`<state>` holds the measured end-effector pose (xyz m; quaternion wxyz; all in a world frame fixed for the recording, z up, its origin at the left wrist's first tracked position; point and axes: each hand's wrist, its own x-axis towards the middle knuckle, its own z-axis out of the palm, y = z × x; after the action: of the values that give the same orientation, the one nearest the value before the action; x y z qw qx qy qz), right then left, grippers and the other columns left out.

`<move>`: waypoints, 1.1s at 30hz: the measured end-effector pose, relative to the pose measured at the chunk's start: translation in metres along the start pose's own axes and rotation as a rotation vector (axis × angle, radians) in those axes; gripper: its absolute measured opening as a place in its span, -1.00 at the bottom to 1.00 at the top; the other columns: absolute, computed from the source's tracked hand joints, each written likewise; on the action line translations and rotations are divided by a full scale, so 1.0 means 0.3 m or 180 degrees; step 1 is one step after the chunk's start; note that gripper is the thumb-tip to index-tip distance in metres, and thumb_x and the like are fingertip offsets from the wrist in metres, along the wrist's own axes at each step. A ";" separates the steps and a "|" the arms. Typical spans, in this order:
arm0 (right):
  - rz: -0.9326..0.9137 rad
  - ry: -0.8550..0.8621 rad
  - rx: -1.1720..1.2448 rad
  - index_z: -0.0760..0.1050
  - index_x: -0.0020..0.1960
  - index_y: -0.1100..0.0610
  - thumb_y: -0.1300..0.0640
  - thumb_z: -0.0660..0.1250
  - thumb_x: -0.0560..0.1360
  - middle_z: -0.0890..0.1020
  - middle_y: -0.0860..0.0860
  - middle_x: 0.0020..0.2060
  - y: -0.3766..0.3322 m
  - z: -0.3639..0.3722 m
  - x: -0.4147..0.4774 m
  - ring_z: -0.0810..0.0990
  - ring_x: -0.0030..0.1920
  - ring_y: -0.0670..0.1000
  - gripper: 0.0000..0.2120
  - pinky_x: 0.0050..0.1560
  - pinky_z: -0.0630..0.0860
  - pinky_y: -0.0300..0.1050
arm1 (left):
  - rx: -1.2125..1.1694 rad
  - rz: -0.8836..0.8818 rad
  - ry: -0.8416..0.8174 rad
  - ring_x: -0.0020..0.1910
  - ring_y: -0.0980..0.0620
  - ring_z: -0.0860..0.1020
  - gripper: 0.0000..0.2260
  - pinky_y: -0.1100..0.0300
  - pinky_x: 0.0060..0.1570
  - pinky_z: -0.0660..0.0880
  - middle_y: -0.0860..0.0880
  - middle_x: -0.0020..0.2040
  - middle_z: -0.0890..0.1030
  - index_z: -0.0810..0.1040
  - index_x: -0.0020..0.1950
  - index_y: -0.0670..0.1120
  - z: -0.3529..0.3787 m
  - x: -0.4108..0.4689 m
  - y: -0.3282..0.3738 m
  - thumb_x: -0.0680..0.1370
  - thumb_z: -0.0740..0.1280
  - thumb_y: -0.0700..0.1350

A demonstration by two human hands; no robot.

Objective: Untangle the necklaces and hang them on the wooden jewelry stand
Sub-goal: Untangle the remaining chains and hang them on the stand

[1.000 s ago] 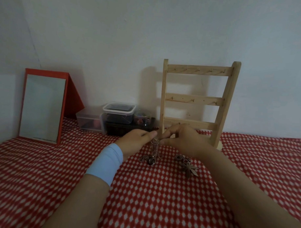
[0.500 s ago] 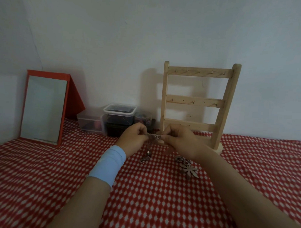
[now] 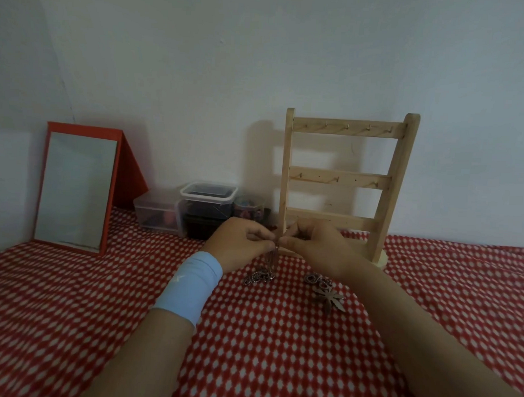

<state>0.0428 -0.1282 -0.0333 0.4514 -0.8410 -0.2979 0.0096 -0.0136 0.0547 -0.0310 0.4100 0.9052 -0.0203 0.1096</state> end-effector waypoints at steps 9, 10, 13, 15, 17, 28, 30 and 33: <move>-0.0149 0.0133 -0.0110 0.66 -0.08 -0.04 0.09 0.48 0.52 0.70 -0.13 -0.16 0.017 0.014 0.002 0.66 -0.10 -0.14 -0.96 0.09 0.65 0.01 | 0.0124 -0.0167 -0.0320 -0.13 0.15 0.61 -0.94 0.21 0.03 0.54 0.08 -0.15 0.66 0.66 -0.11 0.01 0.023 0.013 -0.029 0.49 0.46 -0.03; -0.0172 0.0197 -0.0190 0.66 -0.06 -0.04 0.11 0.48 0.52 0.69 -0.14 -0.14 0.020 0.017 0.000 0.64 -0.08 -0.14 -0.95 0.10 0.64 -0.03 | -0.0172 -0.0197 -0.0255 -0.17 0.16 0.60 -0.96 0.23 0.01 0.53 0.09 -0.19 0.66 0.66 -0.11 0.00 0.025 0.012 -0.037 0.51 0.45 -0.06; -0.0433 0.0528 -0.0613 0.65 -0.03 -0.06 0.07 0.51 0.48 0.62 -0.15 0.01 0.029 0.037 -0.004 0.56 0.06 -0.16 -0.90 0.13 0.53 -0.17 | -0.1007 -0.0466 -0.0098 -0.29 0.11 0.58 -0.92 0.17 -0.09 0.56 0.03 -0.31 0.63 0.67 -0.10 -0.06 0.036 0.009 -0.048 0.56 0.40 -0.11; -0.0378 0.0598 -0.0663 0.66 -0.09 -0.09 0.02 0.52 0.47 0.62 -0.20 -0.06 0.024 0.039 -0.004 0.54 -0.06 -0.25 -0.94 -0.04 0.49 -0.26 | -0.1297 -0.0599 0.0018 -0.26 0.08 0.59 -0.91 0.13 -0.05 0.60 0.01 -0.30 0.64 0.67 -0.07 -0.08 0.036 0.015 -0.049 0.56 0.39 -0.11; -0.0179 0.0467 -0.0539 0.67 -0.15 -0.11 -0.01 0.48 0.51 0.65 -0.23 -0.24 0.013 0.040 -0.002 0.56 -0.22 -0.31 -0.93 -0.22 0.42 -0.36 | -0.1560 -0.0630 0.0070 -0.21 0.05 0.61 -0.91 0.13 -0.04 0.62 0.00 -0.29 0.65 0.67 -0.03 -0.08 0.033 0.016 -0.045 0.57 0.39 -0.10; 0.0565 0.0161 0.0351 0.72 -0.17 0.15 -0.11 0.41 0.55 0.66 0.04 -0.45 -0.044 0.016 -0.019 0.51 -0.52 -0.10 -0.66 -0.43 0.49 -0.23 | -0.1848 -0.0607 0.0184 -0.17 0.03 0.64 -0.91 0.21 -0.14 0.61 -0.03 -0.23 0.68 0.67 -0.02 -0.09 0.038 0.014 -0.033 0.56 0.39 -0.11; 0.0664 -0.0003 0.0550 0.72 -0.16 0.17 -0.07 0.45 0.53 0.70 0.11 -0.37 -0.046 0.011 -0.024 0.54 -0.47 0.00 -0.70 -0.42 0.53 -0.20 | -0.2059 -0.0596 0.0186 -0.12 -0.02 0.69 -0.90 0.18 -0.09 0.63 -0.11 -0.14 0.71 0.66 0.00 -0.14 0.041 0.008 -0.028 0.55 0.39 -0.14; 0.0842 -0.0214 0.1087 0.72 -0.08 0.21 0.04 0.47 0.53 0.75 0.13 -0.19 -0.045 0.007 -0.029 0.59 -0.40 0.00 -0.79 -0.38 0.57 -0.16 | -0.2164 -0.0611 0.0185 -0.05 -0.06 0.70 -0.92 0.09 0.00 0.63 -0.12 -0.09 0.73 0.67 -0.03 -0.15 0.038 0.002 -0.031 0.52 0.43 -0.17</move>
<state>0.0285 -0.1256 -0.0264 0.5720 -0.7833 -0.1938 0.1472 -0.0097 0.0523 -0.0450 0.6968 0.7112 0.0412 0.0833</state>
